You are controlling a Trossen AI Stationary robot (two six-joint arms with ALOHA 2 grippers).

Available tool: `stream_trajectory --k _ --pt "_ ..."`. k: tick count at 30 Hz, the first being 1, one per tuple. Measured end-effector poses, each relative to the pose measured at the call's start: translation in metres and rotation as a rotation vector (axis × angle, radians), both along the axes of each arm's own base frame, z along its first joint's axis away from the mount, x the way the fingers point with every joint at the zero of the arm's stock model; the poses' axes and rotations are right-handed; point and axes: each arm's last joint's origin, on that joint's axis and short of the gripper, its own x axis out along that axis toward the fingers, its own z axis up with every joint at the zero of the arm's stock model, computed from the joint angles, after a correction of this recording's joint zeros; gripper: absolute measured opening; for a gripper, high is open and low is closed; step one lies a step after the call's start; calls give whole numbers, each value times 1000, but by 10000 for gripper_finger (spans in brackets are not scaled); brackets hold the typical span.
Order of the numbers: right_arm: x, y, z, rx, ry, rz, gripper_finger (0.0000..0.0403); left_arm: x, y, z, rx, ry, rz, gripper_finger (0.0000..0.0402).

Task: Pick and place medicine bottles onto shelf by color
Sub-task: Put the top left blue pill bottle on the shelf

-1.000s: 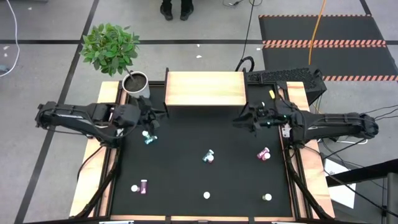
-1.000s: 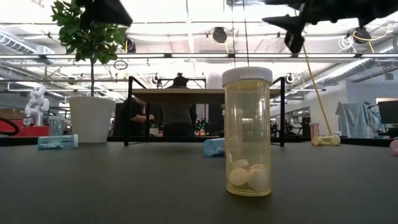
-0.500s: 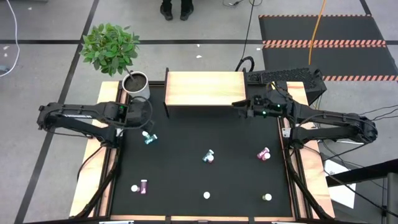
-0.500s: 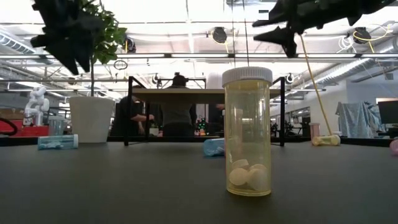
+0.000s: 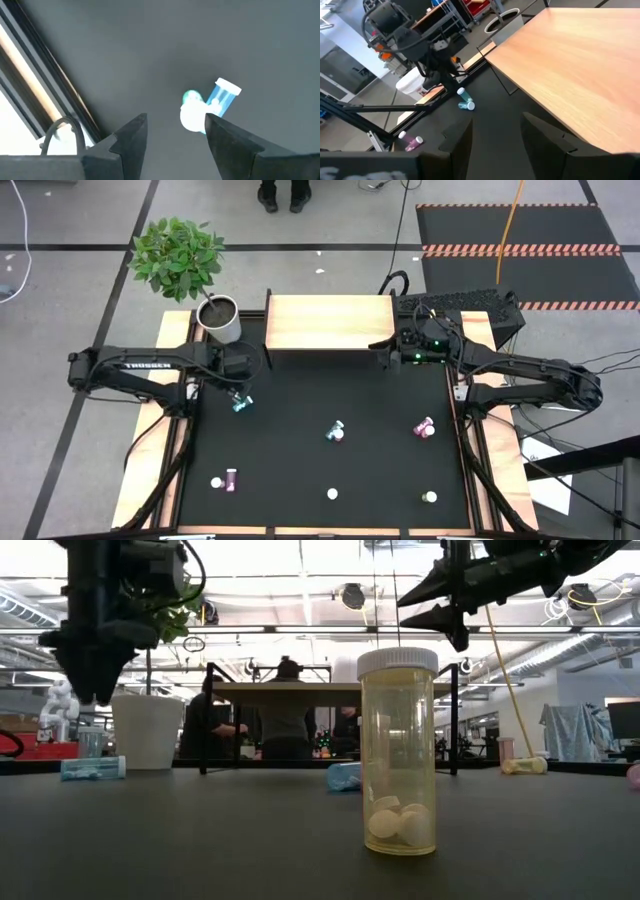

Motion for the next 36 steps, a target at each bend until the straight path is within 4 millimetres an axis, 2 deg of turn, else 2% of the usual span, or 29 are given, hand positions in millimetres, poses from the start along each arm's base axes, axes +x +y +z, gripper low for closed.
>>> stream_trajectory --k 5,14,20,36 --pt "0 0 0 3 1 -1 162 2 -1 -11 -17 -66 -29 200" --pt "0 0 0 14 -1 -3 162 0 -8 -27 -49 -65 -39 200" --pt "0 0 0 24 -2 -5 162 0 -11 -47 -70 -112 -50 200" --pt "1 2 0 53 -7 -4 162 -1 -11 -48 -85 -105 -37 200"
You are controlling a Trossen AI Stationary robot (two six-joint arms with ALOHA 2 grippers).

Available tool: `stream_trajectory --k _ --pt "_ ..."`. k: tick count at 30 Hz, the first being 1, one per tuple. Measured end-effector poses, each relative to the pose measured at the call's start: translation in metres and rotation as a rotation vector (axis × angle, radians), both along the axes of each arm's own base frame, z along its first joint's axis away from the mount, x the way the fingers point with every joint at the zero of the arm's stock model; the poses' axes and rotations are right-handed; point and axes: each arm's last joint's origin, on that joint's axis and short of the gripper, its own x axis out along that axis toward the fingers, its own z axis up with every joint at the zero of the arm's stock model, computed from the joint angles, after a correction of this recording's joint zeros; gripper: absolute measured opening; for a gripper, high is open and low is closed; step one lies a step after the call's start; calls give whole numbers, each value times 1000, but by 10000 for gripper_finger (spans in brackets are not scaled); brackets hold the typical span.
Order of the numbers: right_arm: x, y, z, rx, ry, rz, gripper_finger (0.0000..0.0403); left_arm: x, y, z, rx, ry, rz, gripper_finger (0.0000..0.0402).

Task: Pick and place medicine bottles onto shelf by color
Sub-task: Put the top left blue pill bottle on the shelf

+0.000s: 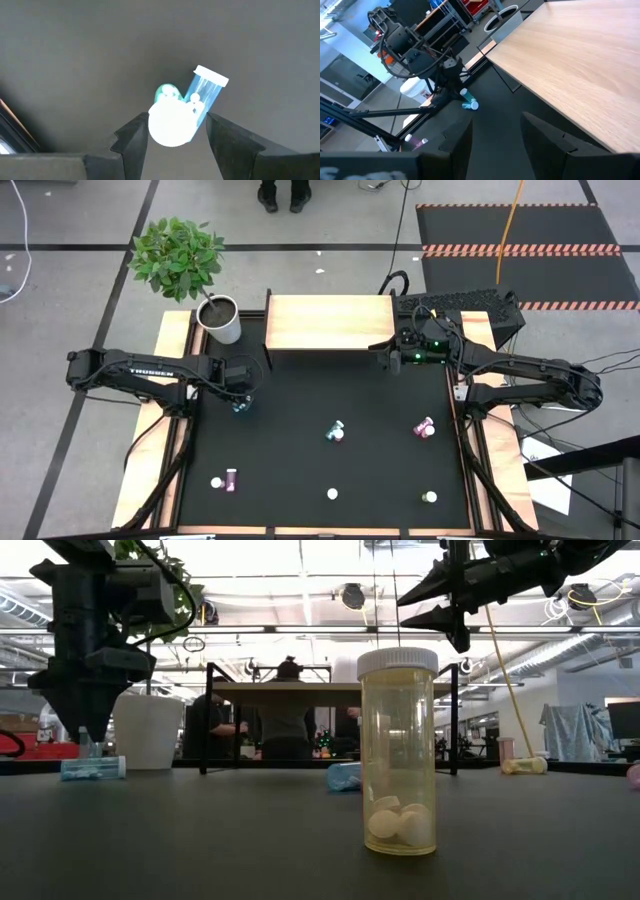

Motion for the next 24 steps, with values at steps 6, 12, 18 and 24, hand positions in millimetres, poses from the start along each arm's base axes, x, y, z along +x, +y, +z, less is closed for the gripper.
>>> stream_trajectory --k 6,12,18,24 --pt "0 0 0 0 0 0 162 0 0 0 -1 -1 4 168" --pt "0 0 0 0 0 0 162 1 0 0 1 -9 -9 126" --pt "0 0 0 0 0 0 162 1 1 0 5 -9 -14 128" --pt "0 0 0 0 0 0 162 1 5 3 0 -11 8 122"
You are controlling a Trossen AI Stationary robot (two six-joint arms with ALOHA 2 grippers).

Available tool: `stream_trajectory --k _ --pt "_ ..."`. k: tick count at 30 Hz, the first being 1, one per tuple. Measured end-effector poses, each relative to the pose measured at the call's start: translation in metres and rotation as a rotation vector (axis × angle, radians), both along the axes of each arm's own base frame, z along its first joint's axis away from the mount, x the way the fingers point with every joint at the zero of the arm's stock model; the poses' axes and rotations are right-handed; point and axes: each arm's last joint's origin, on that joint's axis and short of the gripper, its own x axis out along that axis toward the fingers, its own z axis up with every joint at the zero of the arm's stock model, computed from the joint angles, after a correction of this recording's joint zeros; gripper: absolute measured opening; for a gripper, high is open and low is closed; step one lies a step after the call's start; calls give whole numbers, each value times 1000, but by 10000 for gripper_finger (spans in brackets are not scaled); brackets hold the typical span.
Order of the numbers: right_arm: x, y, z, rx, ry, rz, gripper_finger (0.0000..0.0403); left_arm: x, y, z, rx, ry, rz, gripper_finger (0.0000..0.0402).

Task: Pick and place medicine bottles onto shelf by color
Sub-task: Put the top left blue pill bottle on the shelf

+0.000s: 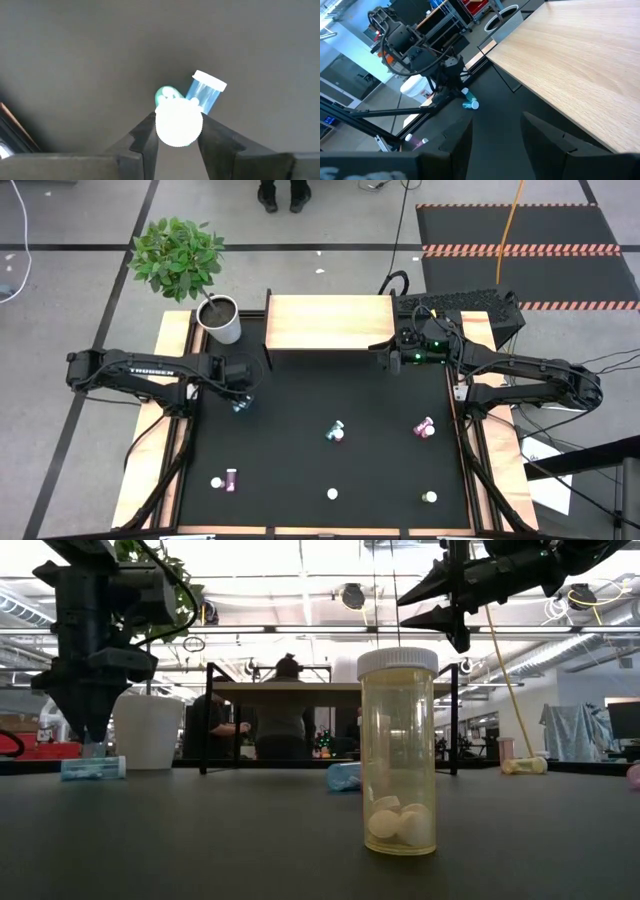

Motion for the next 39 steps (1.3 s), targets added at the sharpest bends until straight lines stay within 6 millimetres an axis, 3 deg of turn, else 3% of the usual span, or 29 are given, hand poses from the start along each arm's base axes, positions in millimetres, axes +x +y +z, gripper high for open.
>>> stream_trajectory --k 5,14,19,25,32,39 --pt "0 0 0 0 0 0 162 9 2 30 9 -32 -27 121" --pt "0 0 0 -27 4 15 162 25 13 123 61 -181 -82 120" --pt "0 1 0 -41 5 36 162 44 29 161 82 -141 -144 120" --pt "0 1 0 -46 11 39 162 84 52 190 92 -76 -242 120" --pt "0 1 -1 -54 20 43 162 124 82 219 169 -141 -294 120" --pt "0 1 -2 -78 33 52 162 146 142 209 250 -104 -238 120"
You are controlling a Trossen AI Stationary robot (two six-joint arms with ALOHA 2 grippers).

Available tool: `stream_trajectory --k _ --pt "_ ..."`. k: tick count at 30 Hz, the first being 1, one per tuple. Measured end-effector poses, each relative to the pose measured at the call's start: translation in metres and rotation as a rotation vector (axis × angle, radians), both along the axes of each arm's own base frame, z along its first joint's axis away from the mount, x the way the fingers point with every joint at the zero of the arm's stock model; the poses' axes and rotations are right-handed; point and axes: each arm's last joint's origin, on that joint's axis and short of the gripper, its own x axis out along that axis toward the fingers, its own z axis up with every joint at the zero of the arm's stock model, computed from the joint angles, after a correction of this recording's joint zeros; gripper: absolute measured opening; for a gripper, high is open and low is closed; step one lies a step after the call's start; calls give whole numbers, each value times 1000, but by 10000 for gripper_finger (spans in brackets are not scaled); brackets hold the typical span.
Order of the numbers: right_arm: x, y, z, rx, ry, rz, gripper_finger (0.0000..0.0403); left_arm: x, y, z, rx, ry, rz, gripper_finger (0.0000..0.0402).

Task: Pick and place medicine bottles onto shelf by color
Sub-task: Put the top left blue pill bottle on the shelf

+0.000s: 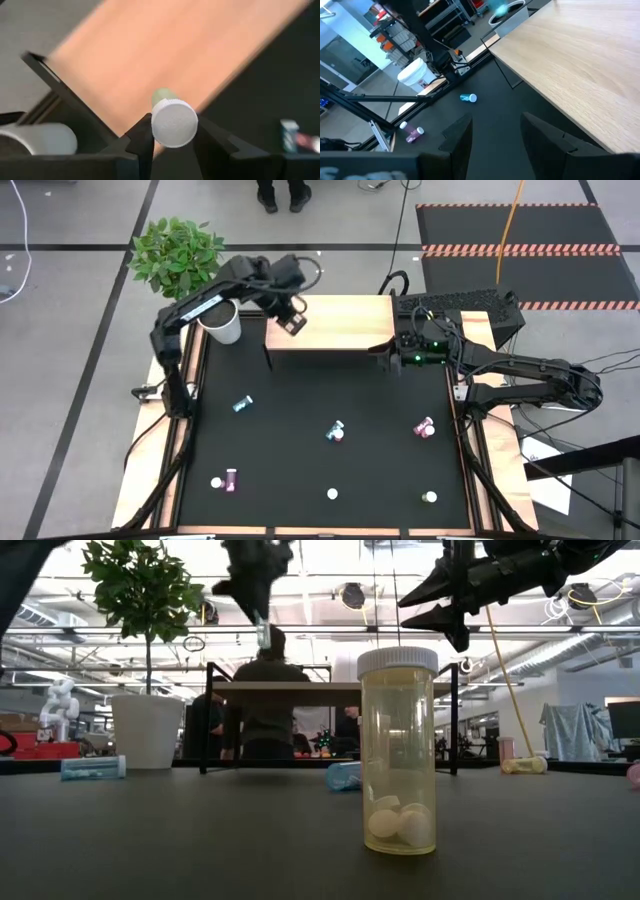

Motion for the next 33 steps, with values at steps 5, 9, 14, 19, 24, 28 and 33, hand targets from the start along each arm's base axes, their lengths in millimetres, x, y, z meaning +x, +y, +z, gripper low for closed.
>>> stream_trajectory --k 5,9,14,19,24,28,33 --pt "-1 0 -2 -6 21 5 162 1 50 -21 4 25 85 120" --pt "-1 1 -5 -4 52 9 162 -6 82 -38 -17 55 159 120" --pt "-3 1 -8 6 88 11 162 -13 99 -47 -34 76 192 120" --pt "-3 1 -9 4 92 11 162 -12 102 -46 -14 48 188 120" --pt "-3 1 -9 1 93 11 162 -8 103 -51 -7 34 176 120" --pt "-3 1 -9 2 93 10 162 -7 103 -55 -9 44 154 120" --pt "-3 1 -9 3 92 10 162 -8 104 -62 -36 59 150 120"
